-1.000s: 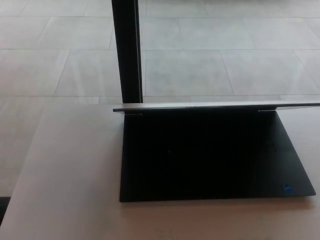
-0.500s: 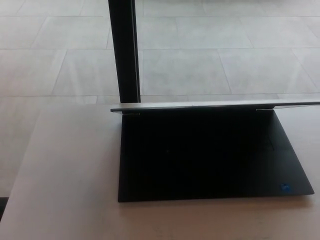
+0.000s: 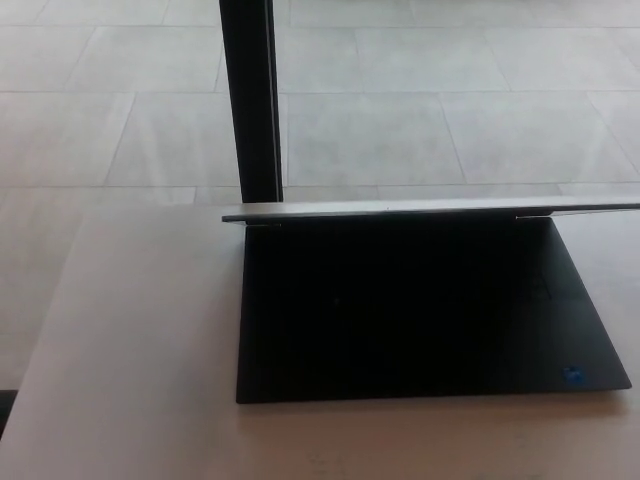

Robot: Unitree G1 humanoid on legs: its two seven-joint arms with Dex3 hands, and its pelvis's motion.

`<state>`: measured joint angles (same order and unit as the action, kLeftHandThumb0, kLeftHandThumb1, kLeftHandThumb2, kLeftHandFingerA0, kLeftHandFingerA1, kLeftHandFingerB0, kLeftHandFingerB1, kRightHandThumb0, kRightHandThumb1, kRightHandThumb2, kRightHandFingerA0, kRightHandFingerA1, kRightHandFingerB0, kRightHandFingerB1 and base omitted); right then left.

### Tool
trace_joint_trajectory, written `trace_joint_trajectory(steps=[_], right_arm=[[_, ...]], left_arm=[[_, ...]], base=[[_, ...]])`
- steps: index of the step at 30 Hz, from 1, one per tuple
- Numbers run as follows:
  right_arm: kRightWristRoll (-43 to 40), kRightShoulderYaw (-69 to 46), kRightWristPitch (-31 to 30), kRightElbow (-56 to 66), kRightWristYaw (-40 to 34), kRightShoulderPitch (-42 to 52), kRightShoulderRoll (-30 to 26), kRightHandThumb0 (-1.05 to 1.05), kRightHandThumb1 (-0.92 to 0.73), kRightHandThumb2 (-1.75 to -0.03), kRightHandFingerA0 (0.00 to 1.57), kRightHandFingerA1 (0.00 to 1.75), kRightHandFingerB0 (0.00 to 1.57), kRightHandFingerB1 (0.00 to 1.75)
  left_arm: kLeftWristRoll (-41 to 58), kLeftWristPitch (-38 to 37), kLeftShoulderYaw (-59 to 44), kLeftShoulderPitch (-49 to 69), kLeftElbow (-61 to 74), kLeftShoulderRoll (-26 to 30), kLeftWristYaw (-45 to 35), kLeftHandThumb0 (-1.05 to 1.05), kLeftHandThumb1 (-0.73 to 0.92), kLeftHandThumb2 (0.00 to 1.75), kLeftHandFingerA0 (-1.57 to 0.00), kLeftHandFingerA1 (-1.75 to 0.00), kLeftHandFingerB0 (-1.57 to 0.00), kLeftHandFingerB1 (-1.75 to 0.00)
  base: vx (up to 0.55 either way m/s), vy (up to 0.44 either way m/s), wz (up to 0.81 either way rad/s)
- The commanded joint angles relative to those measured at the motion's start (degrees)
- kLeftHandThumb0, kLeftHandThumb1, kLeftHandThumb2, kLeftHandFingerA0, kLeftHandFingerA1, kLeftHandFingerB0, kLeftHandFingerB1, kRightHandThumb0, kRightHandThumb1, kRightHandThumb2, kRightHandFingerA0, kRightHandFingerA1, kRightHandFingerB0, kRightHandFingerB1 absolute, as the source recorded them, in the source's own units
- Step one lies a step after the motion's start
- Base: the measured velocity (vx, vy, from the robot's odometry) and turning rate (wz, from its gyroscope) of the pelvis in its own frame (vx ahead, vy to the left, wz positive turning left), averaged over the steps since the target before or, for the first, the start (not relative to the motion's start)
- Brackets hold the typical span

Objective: The robot uses its right hand to push down on the lid of a laptop kept in the middle of the desk to close it

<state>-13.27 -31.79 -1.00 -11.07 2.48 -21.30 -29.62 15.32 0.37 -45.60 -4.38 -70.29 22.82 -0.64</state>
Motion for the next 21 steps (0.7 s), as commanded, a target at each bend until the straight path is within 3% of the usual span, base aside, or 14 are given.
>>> trace_joint_trajectory(steps=[1,2,3,5,7,9,10,11,13,14,15,16,19,21], right_arm=[[15.57,18.32,4.54,6.71,6.80,-9.48,-7.24,-0.88,-0.92,-0.70,0.40,0.55,0.37,0.37],[20.33,22.04,5.88,6.21,6.70,-10.66,-8.37,-0.96,-0.79,-0.90,0.35,0.58,0.31,0.41],[23.80,25.28,6.01,6.24,7.30,-11.76,-9.47,-0.89,-0.92,-0.73,0.35,0.52,0.34,0.36],[30.80,31.97,8.37,4.38,8.94,-15.12,-10.99,-0.92,-0.84,-0.83,0.32,0.50,0.30,0.35],[32.41,35.18,8.84,3.05,10.71,-17.09,-11.28,-0.87,-0.92,-0.73,0.30,0.48,0.32,0.32],[34.01,37.91,10.49,1.44,10.98,-18.82,-11.18,-0.93,-0.77,-0.77,0.42,0.43,0.38,0.36],[34.35,39.23,10.49,0.62,11.27,-19.70,-10.86,-0.89,-0.92,-0.70,0.32,0.50,0.34,0.34],[35.08,40.88,10.30,-0.38,11.63,-20.60,-10.38,-0.98,-0.78,-0.85,0.33,0.56,0.31,0.38],[36.71,44.00,10.43,-1.35,12.15,-21.35,-9.48,-0.98,-0.81,-0.86,0.30,0.56,0.29,0.38],[37.85,46.14,11.28,-2.76,12.13,-21.70,-8.64,-0.90,-0.92,-0.74,0.29,0.52,0.30,0.36],[38.25,47.35,11.08,-3.12,12.24,-21.40,-8.47,-0.89,-0.92,-0.72,0.28,0.52,0.31,0.35],[39.17,48.84,11.38,-3.63,12.15,-21.07,-8.32,-0.88,-0.92,-0.72,0.33,0.57,0.34,0.36],[41.52,52.76,12.34,-4.49,12.49,-19.72,-8.52,-0.86,-0.92,-0.71,0.35,0.55,0.34,0.34],[43.14,54.86,12.94,-5.69,10.80,-19.59,-8.50,-0.93,-0.78,-0.87,0.37,0.57,0.33,0.39]], left_arm=[[4.97,0.63,-2.29,-0.58,-1.64,3.15,0.18,-0.80,0.75,1.17,-0.51,-0.72,-0.39,-0.57],[5.09,0.52,-2.36,-0.58,-1.64,3.09,0.29,-0.85,0.92,0.74,-0.54,-0.70,-0.45,-0.49],[5.31,0.57,-2.53,-0.68,-1.71,3.08,0.69,-0.84,0.92,0.73,-0.54,-0.68,-0.47,-0.49],[5.27,0.64,-2.39,-0.71,-1.56,3.09,0.85,-0.84,0.92,0.75,-0.53,-0.69,-0.45,-0.49],[5.05,0.59,-2.12,-0.73,-1.53,3.10,1.02,-0.84,0.92,0.76,-0.52,-0.67,-0.44,-0.49],[5.20,0.51,-2.13,-0.26,-1.61,2.83,0.40,-0.85,0.92,0.80,-0.52,-0.70,-0.42,-0.49],[5.51,0.51,-2.42,-0.41,-1.63,2.80,0.91,-0.84,0.92,0.76,-0.53,-0.69,-0.45,-0.50],[5.60,0.47,-2.47,-0.38,-1.75,2.67,0.96,-0.84,0.92,0.76,-0.53,-0.71,-0.45,-0.50],[5.58,0.25,-2.27,-0.13,-1.68,2.58,0.09,-0.85,0.92,0.76,-0.51,-0.70,-0.46,-0.50],[5.54,0.17,-2.15,-0.23,-1.62,2.62,0.06,-0.86,0.92,0.76,-0.52,-0.72,-0.46,-0.51],[5.47,-0.08,-2.02,-0.07,-1.59,2.47,0.03,-0.92,0.78,0.94,-0.53,-0.74,-0.43,-0.55],[5.43,-0.15,-1.96,-0.04,-1.69,2.42,0.17,-0.85,0.92,0.75,-0.53,-0.68,-0.48,-0.49],[5.54,0.13,-1.99,0.01,-1.77,2.48,0.22,-0.87,0.92,0.74,-0.53,-0.70,-0.47,-0.51],[5.64,0.10,-2.05,0.02,-1.89,2.52,0.06,-0.87,0.92,0.74,-0.53,-0.70,-0.46,-0.50]], base=[[0.00,0.000,0.00],[0.00,0.000,0.00],[0.00,0.000,0.00],[0.00,0.000,0.00],[0.00,0.000,0.00],[0.00,0.000,0.00],[0.00,0.000,0.00],[0.00,0.000,0.00],[0.00,0.000,0.00],[0.00,0.000,0.00],[0.00,0.000,0.00],[0.00,0.000,0.00],[0.00,0.000,0.00],[0.00,0.000,0.00]])
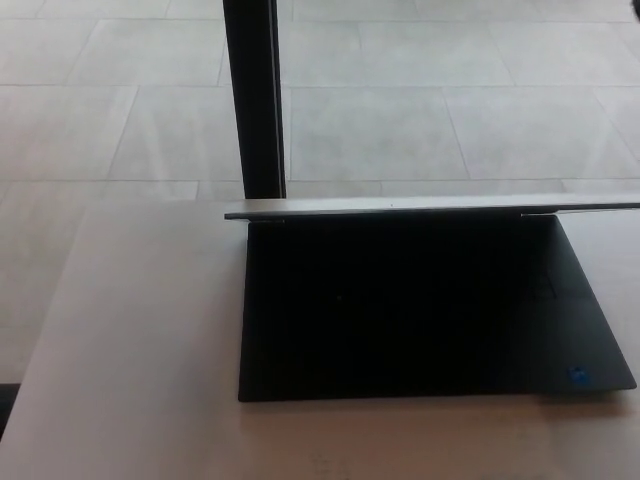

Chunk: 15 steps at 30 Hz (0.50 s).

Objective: The robot uses its right hand to push down on the lid of a laptop kept in the middle of the desk to close it

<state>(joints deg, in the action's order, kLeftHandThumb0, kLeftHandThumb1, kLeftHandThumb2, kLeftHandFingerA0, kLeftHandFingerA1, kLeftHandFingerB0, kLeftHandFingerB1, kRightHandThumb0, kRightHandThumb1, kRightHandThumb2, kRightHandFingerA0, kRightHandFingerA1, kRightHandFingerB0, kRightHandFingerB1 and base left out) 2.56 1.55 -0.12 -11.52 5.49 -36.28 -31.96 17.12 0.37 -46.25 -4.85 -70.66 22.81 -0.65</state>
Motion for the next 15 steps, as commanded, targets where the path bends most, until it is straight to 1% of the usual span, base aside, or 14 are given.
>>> trace_joint_trajectory(steps=[1,2,3,4,5,6,7,8,9,10,13,14,15], right_arm=[[28.36,22.86,12.41,-5.91,7.45,-4.42,-6.17,-0.87,-0.92,-0.71,0.36,0.57,0.35,0.37],[28.93,23.57,13.04,-7.05,6.30,-4.22,-5.97,-0.93,-0.79,-0.85,0.35,0.61,0.32,0.43],[29.25,24.55,13.25,-7.96,5.75,-4.15,-6.12,-0.87,-0.92,-0.73,0.35,0.61,0.34,0.39],[29.94,25.33,13.06,-8.21,5.47,-4.16,-6.40,-0.93,-0.81,-0.86,0.33,0.62,0.30,0.42],[30.05,26.05,12.71,-8.94,5.42,-4.16,-6.52,-0.87,-0.92,-0.74,0.32,0.57,0.34,0.37],[29.91,26.48,12.63,-9.54,5.32,-4.21,-6.53,-0.85,-0.92,-0.71,0.35,0.55,0.36,0.37],[29.70,26.81,12.58,-9.98,5.31,-4.43,-6.63,-0.91,-0.80,-0.85,0.35,0.57,0.34,0.40],[29.50,27.10,12.49,-10.42,5.40,-4.69,-6.75,-0.91,-0.80,-0.85,0.35,0.57,0.34,0.40],[29.38,27.40,12.37,-11.24,5.08,-4.94,-6.78,-0.85,-0.92,-0.71,0.35,0.54,0.37,0.36],[29.11,27.54,12.31,-12.34,4.76,-5.44,-7.15,-0.83,-0.92,-0.70,0.34,0.52,0.37,0.35],[29.12,28.39,12.52,-13.63,3.78,-6.32,-7.45,-0.82,-0.92,-0.70,0.34,0.53,0.37,0.36],[29.34,28.80,12.87,-14.98,3.25,-6.73,-8.05,-0.90,-0.79,-0.87,0.36,0.61,0.33,0.41],[29.54,29.14,13.31,-15.75,2.93,-6.90,-8.40,-0.90,-0.79,-0.87,0.36,0.61,0.33,0.41]], left_arm=[[3.36,0.03,-0.97,0.69,-1.36,2.50,0.53,-0.88,0.92,0.76,-0.54,-0.68,-0.47,-0.50],[3.30,0.11,-0.89,0.73,-1.26,2.51,0.58,-0.91,0.77,0.96,-0.52,-0.69,-0.42,-0.53],[3.41,0.32,-0.92,0.71,-1.33,2.50,0.12,-0.86,0.92,0.75,-0.52,-0.67,-0.44,-0.48],[3.81,0.41,-1.29,0.61,-1.19,2.43,0.28,-0.87,0.92,0.79,-0.53,-0.69,-0.42,-0.49],[3.68,0.26,-1.13,0.70,-1.29,2.42,-0.12,-0.86,0.92,0.76,-0.52,-0.69,-0.45,-0.48],[3.74,0.21,-1.21,0.80,-1.40,2.39,-0.10,-0.82,0.75,1.16,-0.51,-0.72,-0.43,-0.59],[3.67,0.14,-1.17,0.87,-1.41,2.38,-0.02,-0.87,0.92,0.75,-0.53,-0.71,-0.46,-0.49],[3.49,0.03,-1.00,0.95,-1.39,2.39,-0.04,-0.87,0.92,0.75,-0.53,-0.71,-0.46,-0.49],[3.67,0.16,-1.18,0.87,-1.49,2.41,0.05,-0.92,0.76,0.94,-0.52,-0.72,-0.43,-0.55],[3.54,0.19,-1.05,0.93,-1.55,2.45,0.03,-0.86,0.92,0.75,-0.52,-0.66,-0.46,-0.47],[3.52,0.23,-1.02,0.56,-1.62,2.57,0.48,-0.86,0.92,0.75,-0.53,-0.65,-0.46,-0.46],[3.90,-0.02,-1.30,0.69,-1.45,2.43,-0.14,-0.87,0.92,0.74,-0.53,-0.69,-0.45,-0.49],[4.04,-0.06,-1.40,0.70,-1.36,2.37,-0.21,-0.87,0.92,0.74,-0.53,-0.69,-0.45,-0.49]], base=[[0.00,0.000,0.00],[0.00,0.000,0.00],[0.00,0.000,0.00],[0.00,0.000,0.00],[0.00,0.000,0.00],[0.00,0.000,0.00],[0.00,0.000,0.00],[0.00,0.000,0.00],[0.00,0.000,0.00],[0.00,0.000,0.00],[0.00,0.000,0.00],[0.00,0.000,0.00],[0.00,0.000,0.00]])
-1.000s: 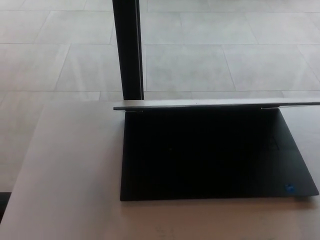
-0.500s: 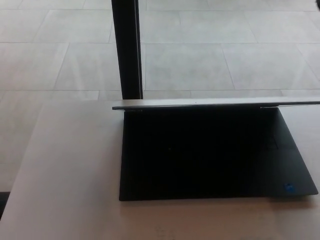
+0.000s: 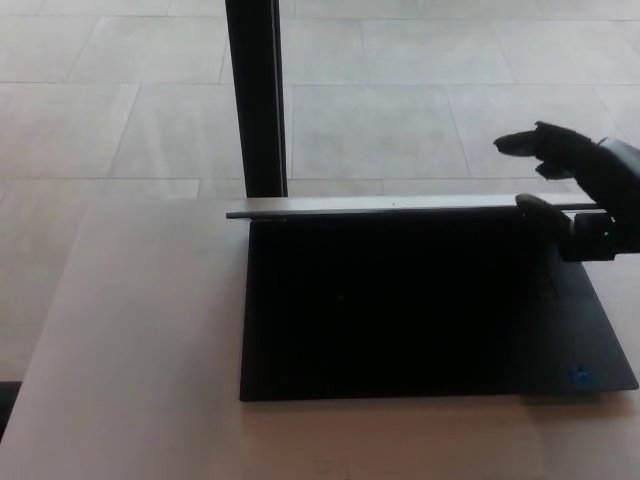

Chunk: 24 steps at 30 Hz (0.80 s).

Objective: The robot uses its right hand to push down on the lid of a laptop kept in the middle of the desk to close it

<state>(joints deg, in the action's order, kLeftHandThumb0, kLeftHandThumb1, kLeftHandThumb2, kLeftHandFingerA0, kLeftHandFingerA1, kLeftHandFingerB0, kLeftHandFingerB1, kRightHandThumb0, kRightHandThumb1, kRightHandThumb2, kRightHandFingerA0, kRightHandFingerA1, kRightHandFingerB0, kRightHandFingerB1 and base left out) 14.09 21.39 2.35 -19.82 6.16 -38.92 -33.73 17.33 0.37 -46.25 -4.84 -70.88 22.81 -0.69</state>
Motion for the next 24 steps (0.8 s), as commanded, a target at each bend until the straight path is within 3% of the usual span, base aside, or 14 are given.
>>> trace_joint_trajectory(steps=[1,2,3,4,6,14,15,16,17,19,20,22,23,24], right_arm=[[17.92,9.47,10.93,-7.60,2.06,-4.20,-6.78,-0.90,-0.79,-0.87,0.36,0.61,0.33,0.41],[17.63,9.61,11.63,-7.95,1.82,-3.27,-7.37,-0.83,-0.92,-0.72,0.39,0.58,0.38,0.35],[17.54,9.71,12.00,-8.11,1.61,-2.98,-7.57,-0.84,-0.92,-0.72,0.40,0.58,0.39,0.35],[17.34,9.80,12.40,-7.80,1.78,-2.17,-8.17,-0.83,-0.92,-0.71,0.39,0.58,0.38,0.37],[17.03,10.05,12.56,-7.15,2.57,-1.09,-9.24,-0.89,-0.79,-0.88,0.36,0.58,0.34,0.41],[17.58,10.15,15.54,-3.76,2.87,6.34,-14.08,-0.83,-0.92,-0.73,0.42,0.57,0.40,0.38],[17.67,10.18,16.37,-3.42,2.48,7.97,-14.60,-0.89,-0.76,-0.91,0.40,0.59,0.38,0.44],[17.62,10.00,16.49,-2.97,2.67,9.30,-14.86,-0.84,-0.92,-0.70,0.39,0.54,0.41,0.37],[17.85,10.00,16.29,-2.66,2.97,9.95,-14.83,-0.83,-0.92,-0.72,0.40,0.56,0.40,0.38],[18.31,10.04,16.06,-2.40,3.33,10.73,-14.63,-0.84,-0.92,-0.72,0.39,0.58,0.38,0.39],[19.55,10.06,16.41,-2.60,2.26,12.42,-14.55,-0.91,-0.78,-0.92,0.38,0.61,0.34,0.44],[20.54,10.17,15.86,-3.24,1.27,14.41,-13.54,-0.82,-0.92,-0.72,0.42,0.56,0.39,0.37],[20.76,9.90,15.94,-3.66,1.23,14.82,-13.14,-0.82,-0.92,-0.74,0.41,0.55,0.38,0.37],[20.79,9.61,16.00,-4.54,1.09,15.17,-12.51,-0.88,-0.79,-0.89,0.40,0.59,0.36,0.43]], left_arm=[[3.78,-0.06,-1.30,0.65,-1.15,2.36,-0.15,-0.87,0.92,0.74,-0.53,-0.69,-0.45,-0.49],[3.47,0.08,-0.88,0.79,-1.00,2.46,-0.59,-0.88,0.92,0.76,-0.50,-0.68,-0.43,-0.48],[3.45,0.13,-0.82,0.78,-0.98,2.48,-0.51,-0.83,0.76,1.16,-0.49,-0.71,-0.41,-0.58],[3.36,0.19,-0.62,0.79,-0.94,2.53,-0.42,-0.87,0.92,0.77,-0.49,-0.66,-0.43,-0.47],[3.43,0.15,-0.45,0.78,-1.01,2.56,-0.23,-0.86,0.92,0.75,-0.52,-0.67,-0.45,-0.49],[3.83,0.07,0.10,0.34,-1.55,2.87,0.44,-0.85,0.92,0.76,-0.54,-0.72,-0.46,-0.50],[3.68,0.07,0.42,0.45,-1.37,2.84,0.29,-0.80,0.76,1.17,-0.53,-0.74,-0.41,-0.58],[3.82,0.16,0.51,0.44,-1.33,2.86,0.20,-0.81,0.76,1.16,-0.50,-0.71,-0.42,-0.58],[3.96,0.16,0.51,0.41,-1.31,2.96,0.22,-0.86,0.92,0.76,-0.52,-0.70,-0.46,-0.50],[4.12,0.10,0.54,0.43,-1.28,3.13,0.06,-0.86,0.92,0.76,-0.50,-0.68,-0.44,-0.49],[4.16,0.06,0.80,0.43,-1.43,3.12,-0.07,-0.86,0.92,0.76,-0.52,-0.68,-0.45,-0.48],[4.67,0.01,0.64,0.35,-1.73,3.21,-0.29,-0.88,0.92,0.75,-0.51,-0.68,-0.45,-0.49],[4.54,-0.10,0.97,0.31,-1.81,3.21,-0.10,-0.92,0.78,0.95,-0.52,-0.69,-0.42,-0.53],[4.52,-0.29,1.22,0.16,-1.89,3.14,0.16,-0.87,0.92,0.75,-0.53,-0.67,-0.46,-0.48]], base=[[0.00,0.000,0.00],[0.00,0.000,0.00],[0.00,0.000,0.00],[0.00,0.000,0.00],[0.00,0.000,0.00],[0.00,0.000,0.00],[0.00,0.000,0.00],[0.00,0.000,0.00],[0.00,0.000,0.00],[0.00,0.000,0.00],[0.00,0.000,0.00],[0.00,0.000,0.00],[0.00,0.000,0.00],[0.00,0.000,0.00]])
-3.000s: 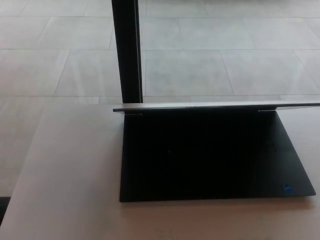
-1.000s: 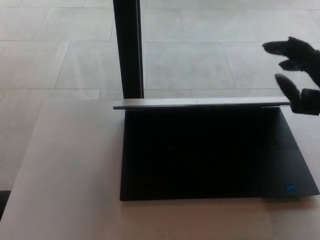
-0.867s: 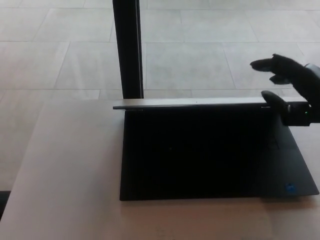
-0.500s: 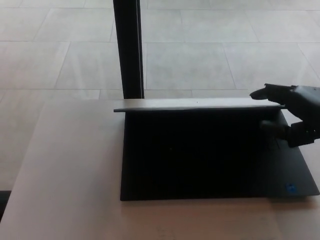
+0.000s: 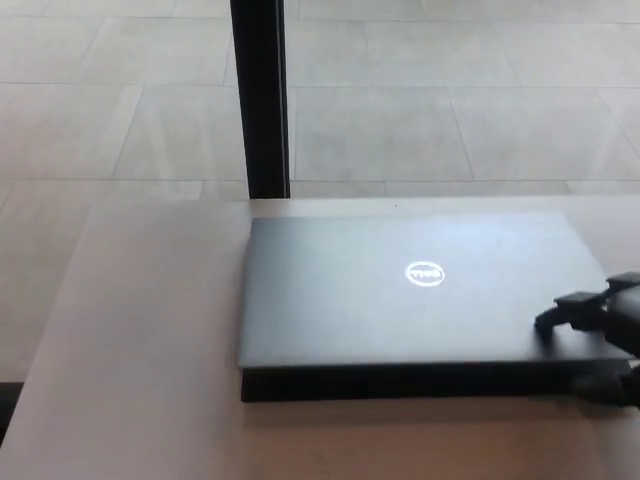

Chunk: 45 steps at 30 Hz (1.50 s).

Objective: The robot uses its right hand to push down on the lid of a laptop kept in the middle of the desk to close it

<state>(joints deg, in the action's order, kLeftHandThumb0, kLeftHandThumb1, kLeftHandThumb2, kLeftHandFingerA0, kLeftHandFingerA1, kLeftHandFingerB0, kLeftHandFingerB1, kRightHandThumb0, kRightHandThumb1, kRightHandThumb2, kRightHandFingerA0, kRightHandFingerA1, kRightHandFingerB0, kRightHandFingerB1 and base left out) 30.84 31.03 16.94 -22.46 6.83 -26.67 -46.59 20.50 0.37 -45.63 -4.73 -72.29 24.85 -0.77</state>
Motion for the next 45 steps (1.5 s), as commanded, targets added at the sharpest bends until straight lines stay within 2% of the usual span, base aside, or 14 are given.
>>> trace_joint_trajectory(steps=[1,3,4,8,10,11,13,14,15,16,24,27,28,45], right_arm=[[4.10,-0.21,1.44,-2.57,0.25,3.07,0.85,-0.88,-0.79,-0.89,0.40,0.59,0.36,0.43],[4.82,0.14,0.85,-4.75,-0.21,3.49,2.30,-0.83,-0.92,-0.74,0.42,0.58,0.39,0.38],[5.32,0.40,0.37,-6.58,-0.96,3.83,3.40,-0.84,-0.92,-0.77,0.44,0.59,0.38,0.38],[6.28,0.36,-0.57,-9.97,-1.87,3.84,5.60,-0.79,-0.76,-1.15,0.42,0.65,0.34,0.51],[6.40,0.27,-0.20,-11.69,-2.47,3.64,6.39,-0.83,-0.92,-0.74,0.43,0.60,0.41,0.39],[6.71,0.31,-0.44,-12.59,-2.42,3.28,6.70,-0.78,-0.77,-1.16,0.41,0.64,0.34,0.52],[6.66,0.10,0.04,-13.72,-3.08,3.12,7.11,-0.82,-0.92,-0.77,0.44,0.63,0.39,0.39],[5.96,-0.74,-0.12,-13.89,-3.03,2.80,7.32,-0.79,-0.78,-1.16,0.42,0.66,0.32,0.51],[5.68,-1.20,-0.34,-13.60,-2.59,2.70,7.27,-0.83,-0.92,-0.79,0.40,0.61,0.34,0.40],[5.65,-1.51,-0.31,-13.38,-2.56,2.71,7.22,-0.77,-0.77,-1.17,0.38,0.65,0.28,0.51],[3.48,-4.67,1.07,-12.20,-0.81,3.05,6.87,-0.81,-0.92,-0.75,0.41,0.58,0.36,0.37],[0.90,-7.59,1.27,-8.73,1.44,3.94,5.21,-0.88,-0.81,-0.88,0.36,0.58,0.33,0.42],[-0.46,-9.04,1.33,-7.55,2.56,4.26,4.59,-0.82,-0.92,-0.75,0.38,0.56,0.37,0.38],[-21.34,-42.97,6.94,2.73,5.88,11.12,-3.57,-0.76,-0.92,-0.69,0.53,0.52,0.48,0.42]], left_arm=[[1.57,-0.35,0.58,-0.03,-0.49,1.07,0.14,-0.87,0.92,0.75,-0.53,-0.67,-0.46,-0.48],[1.58,-0.44,0.86,-0.01,-0.35,1.08,0.12,-0.82,0.77,1.18,-0.51,-0.70,-0.38,-0.56],[1.55,-0.13,1.12,-0.20,-0.30,1.13,0.11,-0.86,0.92,0.76,-0.52,-0.65,-0.44,-0.48],[2.11,-0.26,1.23,-0.42,-0.34,1.12,0.23,-0.87,0.92,0.77,-0.53,-0.66,-0.42,-0.47],[2.32,-0.24,1.21,-0.52,-0.47,1.18,0.41,-0.86,0.92,0.77,-0.52,-0.67,-0.43,-0.48],[2.34,-0.16,1.34,-0.59,-0.41,1.19,0.29,-0.86,0.92,0.76,-0.53,-0.67,-0.45,-0.48],[2.48,0.02,1.38,-0.57,-0.27,1.23,0.21,-0.87,0.92,0.75,-0.52,-0.68,-0.45,-0.48],[1.85,-0.31,2.05,-0.42,-0.26,1.24,0.55,-0.81,0.75,1.16,-0.51,-0.69,-0.41,-0.58],[1.95,-0.30,2.07,-0.44,-0.23,1.23,0.70,-0.86,0.92,0.75,-0.53,-0.67,-0.46,-0.49],[2.14,-0.28,2.02,-0.48,-0.20,1.24,0.76,-0.85,0.92,0.77,-0.53,-0.68,-0.44,-0.50],[2.57,-0.24,2.25,-0.21,-0.43,1.45,0.42,-0.80,0.76,1.15,-0.50,-0.69,-0.41,-0.58],[2.64,-0.45,2.34,-0.24,-0.24,1.34,1.01,-0.86,0.92,0.77,-0.53,-0.66,-0.44,-0.49],[2.77,-0.21,2.37,-0.23,-0.20,1.39,0.77,-0.82,0.76,1.16,-0.50,-0.69,-0.40,-0.57],[3.52,0.03,2.52,-0.15,-0.42,2.42,0.86,-0.86,0.92,0.74,-0.53,-0.67,-0.47,-0.49]], base=[[0.00,0.000,0.00],[0.00,0.000,0.00],[0.00,0.000,0.00],[0.00,0.000,0.00],[0.00,0.000,0.00],[0.00,0.000,0.00],[0.00,0.000,0.00],[0.00,0.000,0.00],[0.00,0.000,0.00],[0.00,0.000,0.00],[0.00,0.000,0.00],[0.00,0.000,0.00],[0.00,0.000,0.00],[0.00,0.000,0.00]])
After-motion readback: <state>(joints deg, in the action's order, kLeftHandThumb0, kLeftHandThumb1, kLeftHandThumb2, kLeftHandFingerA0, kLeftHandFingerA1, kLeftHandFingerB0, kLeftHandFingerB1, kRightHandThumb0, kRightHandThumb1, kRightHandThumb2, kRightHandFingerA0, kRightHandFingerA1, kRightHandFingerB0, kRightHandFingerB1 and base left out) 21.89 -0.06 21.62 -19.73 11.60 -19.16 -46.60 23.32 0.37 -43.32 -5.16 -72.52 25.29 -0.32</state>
